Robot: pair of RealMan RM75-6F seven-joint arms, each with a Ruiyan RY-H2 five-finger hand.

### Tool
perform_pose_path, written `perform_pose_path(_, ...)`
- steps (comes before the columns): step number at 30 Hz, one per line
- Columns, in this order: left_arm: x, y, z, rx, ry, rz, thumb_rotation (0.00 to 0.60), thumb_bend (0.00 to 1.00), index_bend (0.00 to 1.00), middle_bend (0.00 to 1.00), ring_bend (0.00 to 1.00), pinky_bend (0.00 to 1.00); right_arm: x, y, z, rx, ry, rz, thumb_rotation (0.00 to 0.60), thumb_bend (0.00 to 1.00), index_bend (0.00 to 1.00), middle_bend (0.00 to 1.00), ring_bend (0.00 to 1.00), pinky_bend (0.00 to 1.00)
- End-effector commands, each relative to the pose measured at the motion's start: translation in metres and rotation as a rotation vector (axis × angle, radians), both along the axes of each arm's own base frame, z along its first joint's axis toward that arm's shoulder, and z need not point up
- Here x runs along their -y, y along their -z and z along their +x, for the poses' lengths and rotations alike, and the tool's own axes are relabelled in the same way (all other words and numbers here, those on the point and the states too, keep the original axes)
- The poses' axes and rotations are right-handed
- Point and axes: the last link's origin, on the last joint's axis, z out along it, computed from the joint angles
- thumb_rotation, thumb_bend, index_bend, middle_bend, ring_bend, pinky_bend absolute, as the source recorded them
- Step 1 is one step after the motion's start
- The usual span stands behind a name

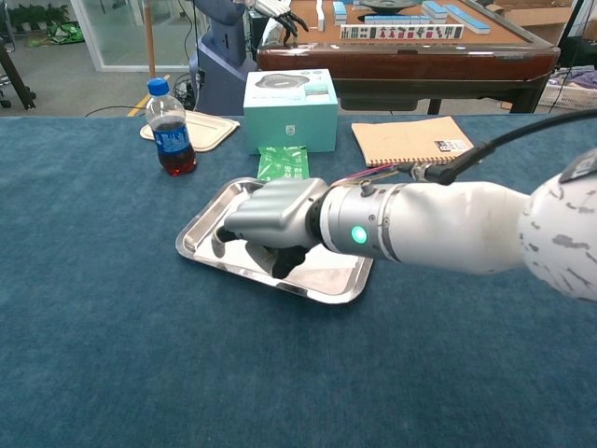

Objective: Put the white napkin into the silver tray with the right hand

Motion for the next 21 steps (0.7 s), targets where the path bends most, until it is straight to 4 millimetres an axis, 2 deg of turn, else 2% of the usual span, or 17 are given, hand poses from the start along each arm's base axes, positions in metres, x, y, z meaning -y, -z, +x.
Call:
perform_pose_path(1, 0.0, 0.0, 0.0, -0.001, -0.002, 0.0, 0.6, 0.24, 0.1, 0.12, 0.12, 0.09, 0.002, 0.003, -0.001, -0.007, 0.004, -0.001, 0.6, 1.0, 0.2, 0.98, 0.94, 1.0)
perform_pose_path(21, 0.002, -0.001, -0.001, 0.0, -0.007, 0.006, 0.6, 0.24, 0.1, 0.12, 0.12, 0.09, 0.012, 0.016, -0.002, -0.026, 0.027, -0.006, 0.6, 1.0, 0.2, 0.98, 0.94, 1.0)
